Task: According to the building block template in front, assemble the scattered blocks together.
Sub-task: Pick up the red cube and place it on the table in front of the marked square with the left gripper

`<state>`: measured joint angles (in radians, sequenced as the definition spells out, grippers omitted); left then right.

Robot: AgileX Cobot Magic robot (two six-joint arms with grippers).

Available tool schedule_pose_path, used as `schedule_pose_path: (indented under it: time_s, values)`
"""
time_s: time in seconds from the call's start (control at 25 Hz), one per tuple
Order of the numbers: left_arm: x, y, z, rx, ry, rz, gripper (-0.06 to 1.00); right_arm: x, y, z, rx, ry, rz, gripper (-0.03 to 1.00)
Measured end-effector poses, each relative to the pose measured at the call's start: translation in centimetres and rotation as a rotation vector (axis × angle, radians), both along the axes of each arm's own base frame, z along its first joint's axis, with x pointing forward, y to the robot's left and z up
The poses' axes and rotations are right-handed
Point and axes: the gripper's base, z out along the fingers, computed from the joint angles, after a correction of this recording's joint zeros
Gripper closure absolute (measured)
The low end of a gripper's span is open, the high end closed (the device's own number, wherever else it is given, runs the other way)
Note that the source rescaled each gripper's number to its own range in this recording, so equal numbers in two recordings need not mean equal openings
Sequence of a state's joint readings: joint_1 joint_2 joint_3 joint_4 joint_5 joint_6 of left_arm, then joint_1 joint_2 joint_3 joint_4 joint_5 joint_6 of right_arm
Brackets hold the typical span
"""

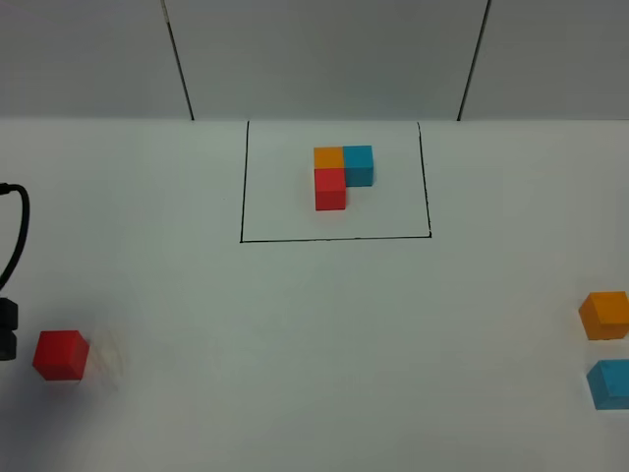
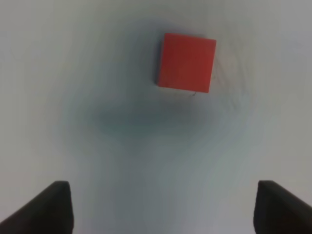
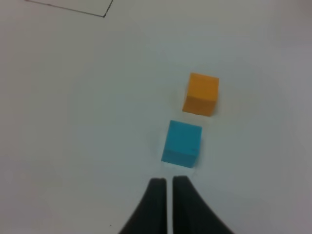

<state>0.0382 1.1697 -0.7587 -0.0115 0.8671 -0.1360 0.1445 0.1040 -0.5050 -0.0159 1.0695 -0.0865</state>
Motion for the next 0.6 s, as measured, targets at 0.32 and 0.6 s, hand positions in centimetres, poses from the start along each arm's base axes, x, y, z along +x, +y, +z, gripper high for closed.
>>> schedule_pose_path:
  time_s: [0.32, 0.6]
  values:
    - [2.6, -0.2, -3.7, 0.049, 0.084, -0.055, -0.06, 0.0, 0.0, 0.0, 0.0, 0.0, 0.0, 0.97]
    - [4.7, -1.5, -7.0, 0.061, 0.115, -0.125, -0.06, 0.0, 0.0, 0.0, 0.0, 0.0, 0.0, 0.97]
